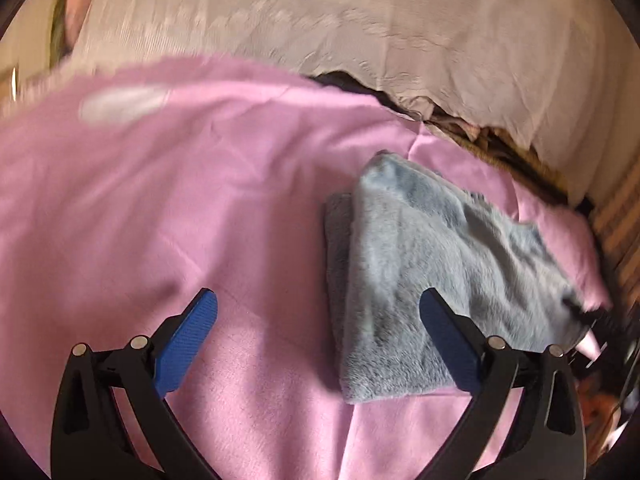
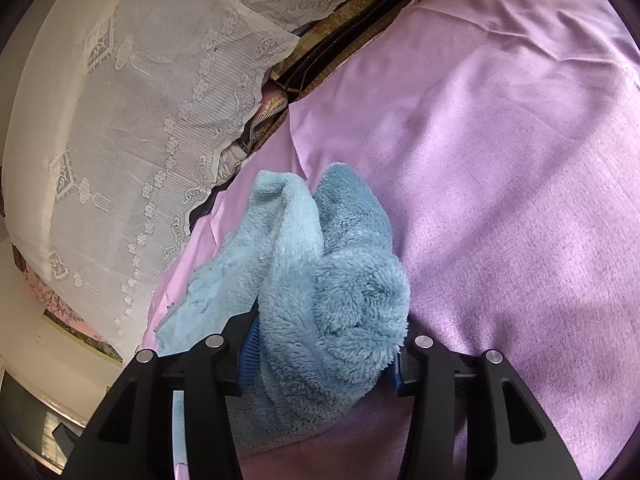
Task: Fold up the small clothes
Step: 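Fold the bundle end over with the right tool and hold it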
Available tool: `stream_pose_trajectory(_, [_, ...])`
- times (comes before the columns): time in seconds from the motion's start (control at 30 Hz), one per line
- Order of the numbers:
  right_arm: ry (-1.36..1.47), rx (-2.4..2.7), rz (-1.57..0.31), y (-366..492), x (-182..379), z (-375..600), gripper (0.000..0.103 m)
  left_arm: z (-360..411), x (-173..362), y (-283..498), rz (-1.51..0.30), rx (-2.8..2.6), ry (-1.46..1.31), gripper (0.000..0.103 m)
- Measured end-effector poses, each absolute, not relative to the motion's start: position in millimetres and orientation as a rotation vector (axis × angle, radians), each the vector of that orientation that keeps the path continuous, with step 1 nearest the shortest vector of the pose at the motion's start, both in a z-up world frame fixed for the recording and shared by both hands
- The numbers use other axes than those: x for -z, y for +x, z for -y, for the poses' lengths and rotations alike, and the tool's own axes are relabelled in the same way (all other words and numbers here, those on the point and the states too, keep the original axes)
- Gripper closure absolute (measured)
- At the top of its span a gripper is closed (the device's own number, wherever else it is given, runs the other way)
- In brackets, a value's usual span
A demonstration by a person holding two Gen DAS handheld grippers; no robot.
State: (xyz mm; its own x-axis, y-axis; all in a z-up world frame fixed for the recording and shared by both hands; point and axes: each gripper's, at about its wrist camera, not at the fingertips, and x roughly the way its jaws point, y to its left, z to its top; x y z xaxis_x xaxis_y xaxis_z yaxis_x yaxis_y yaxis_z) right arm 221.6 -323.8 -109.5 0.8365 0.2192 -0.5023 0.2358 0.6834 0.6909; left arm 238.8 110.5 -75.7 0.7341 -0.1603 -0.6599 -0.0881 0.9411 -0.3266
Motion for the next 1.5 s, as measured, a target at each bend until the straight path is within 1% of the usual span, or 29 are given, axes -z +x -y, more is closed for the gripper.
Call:
stream_pose_trajectory(0.1, [0.822, 0.018, -0.591, 221, 109, 322, 0.054, -107, 98, 255, -0.844, 0.027, -0.355, 0.004])
stream_pose_trajectory(0.2, [0.812, 0.032, -0.590, 220, 108, 321, 0.056, -98, 97, 253, -0.838, 0.079, -0.303, 0.004])
stream_pose_trajectory(0.33, [0.820, 0.073, -0.577, 218, 108, 318, 0.059, -107, 100, 252, -0.840, 0.106, -0.364, 0.004])
stream_pose_trajectory(0.47, [0.832, 0.147, -0.563, 218, 109, 312, 0.060, -101, 100, 253, -0.854, 0.082, -0.326, 0.004])
stream_pose_trajectory(0.73, [0.816, 0.307, -0.549, 225, 108, 295, 0.060, -103, 99, 251, -0.860, 0.083, -0.335, 0.004])
stream_pose_trajectory(0.93, [0.859, 0.226, -0.524, 221, 112, 306, 0.063, -103, 98, 252, -0.867, 0.083, -0.332, 0.004])
stream_pose_trajectory(1.27, [0.737, 0.195, -0.469, 219, 84, 293, 0.070, -103, 98, 253, -0.870, 0.083, -0.333, 0.004])
stream_pose_trajectory(1.5, [0.614, 0.164, -0.390, 215, 46, 264, 0.071, -108, 97, 253, -0.874, 0.093, -0.368, 0.004])
